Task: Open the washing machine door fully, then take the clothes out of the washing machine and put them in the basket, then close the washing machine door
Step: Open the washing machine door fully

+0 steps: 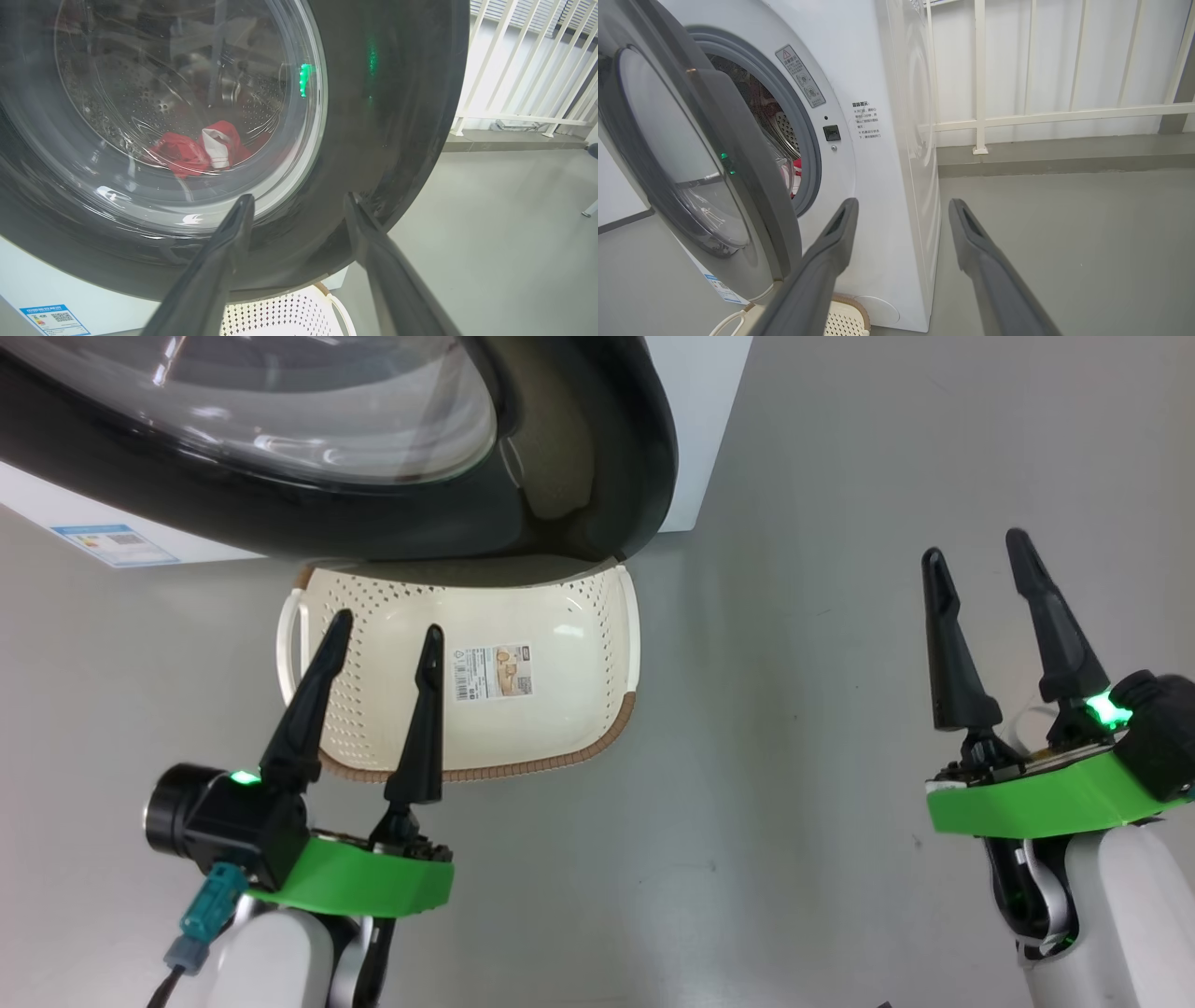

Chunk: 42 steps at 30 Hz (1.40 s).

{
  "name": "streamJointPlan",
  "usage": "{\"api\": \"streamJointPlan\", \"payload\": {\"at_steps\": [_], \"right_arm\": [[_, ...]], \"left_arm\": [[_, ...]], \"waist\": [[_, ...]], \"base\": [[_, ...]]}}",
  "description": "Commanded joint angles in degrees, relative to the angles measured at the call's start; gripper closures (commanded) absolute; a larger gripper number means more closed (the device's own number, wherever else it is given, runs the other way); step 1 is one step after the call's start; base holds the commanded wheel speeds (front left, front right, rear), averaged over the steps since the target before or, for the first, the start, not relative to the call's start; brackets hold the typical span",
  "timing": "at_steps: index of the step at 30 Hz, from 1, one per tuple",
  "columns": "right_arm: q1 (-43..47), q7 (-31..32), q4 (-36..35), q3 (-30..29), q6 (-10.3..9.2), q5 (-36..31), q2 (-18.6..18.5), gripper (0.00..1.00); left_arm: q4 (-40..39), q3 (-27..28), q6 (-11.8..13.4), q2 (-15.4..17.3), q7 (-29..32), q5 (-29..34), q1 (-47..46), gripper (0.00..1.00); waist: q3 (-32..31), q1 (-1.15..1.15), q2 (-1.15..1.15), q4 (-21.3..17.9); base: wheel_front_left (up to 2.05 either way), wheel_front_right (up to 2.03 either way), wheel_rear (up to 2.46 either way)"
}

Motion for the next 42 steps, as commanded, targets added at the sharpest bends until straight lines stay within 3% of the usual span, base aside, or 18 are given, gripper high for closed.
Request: {"api": "streamJointPlan", "payload": {"at_steps": [1,2,3,9,16,18,20,25,34,42], "right_arm": [[1.36,-0.29,-0.83,1.25,0.43,0.78,0.31,0.55],[1.3,-0.29,-0.35,1.63,0.43,1.32,0.32,0.83],[1.14,-0.29,0.38,1.95,0.43,2.02,0.33,1.0],[-4.51,-0.29,8.12,4.63,0.43,15.78,0.89,1.0],[-16.4,1.72,15.36,14.72,0.43,44.67,-0.49,1.0],[-19.58,4.69,15.64,16.11,0.43,52.35,-1.22,1.0],[-21.0,6.46,15.87,16.41,0.43,56.03,-1.38,1.0],[-27.42,19.32,17.84,15.8,0.43,72.05,-1.1,1.0],[-37.49,38.72,26.03,12.85,0.43,84.98,-0.49,1.0],[-42.97,51.46,28.94,14.05,0.43,84.83,-0.96,1.0]], "left_arm": [[-1.11,1.35,-0.12,0.86,-0.28,0.44,0.93,0.0],[-1.05,1.28,-0.12,0.86,-0.28,0.43,1.01,0.0],[-1.04,1.26,-0.1,0.86,-0.28,0.41,1.09,0.0],[-0.78,1.43,-0.25,0.86,-0.28,0.23,1.27,0.0],[-0.2,1.17,-0.62,0.86,-0.28,0.11,1.12,0.0],[-0.15,1.1,-0.64,0.86,-0.28,0.03,1.05,0.0],[-0.14,1.08,-0.64,0.86,-0.28,-0.01,1.02,0.0],[-0.16,0.94,-0.61,0.86,-0.28,-0.15,0.7,0.0],[-0.28,0.41,-0.19,0.86,-0.28,-0.7,0.14,0.0],[-0.1,-0.64,0.28,0.86,-0.28,-1.49,-0.67,0.0]], "waist": [[-0.17,0.0,0.0,0.05],[-0.27,0.0,0.0,0.07],[-0.3,0.0,0.0,0.03],[-0.48,0.0,0.0,-0.27],[-0.92,0.0,0.0,0.11],[-0.89,0.0,0.0,0.31],[-0.85,0.0,0.0,0.41],[-0.41,0.0,0.0,1.09],[0.42,0.0,0.0,2.35],[1.19,0.0,0.0,3.34]], "base": [[0.0,0.0,0.0],[0.0,0.0,0.0],[0.0,0.0,0.0],[0.0,0.0,0.0],[0.0,0.0,0.0],[0.0,0.0,0.0],[0.0,0.0,0.0],[0.0,0.0,0.0],[0.0,0.0,0.0],[0.0,0.0,0.0]]}}
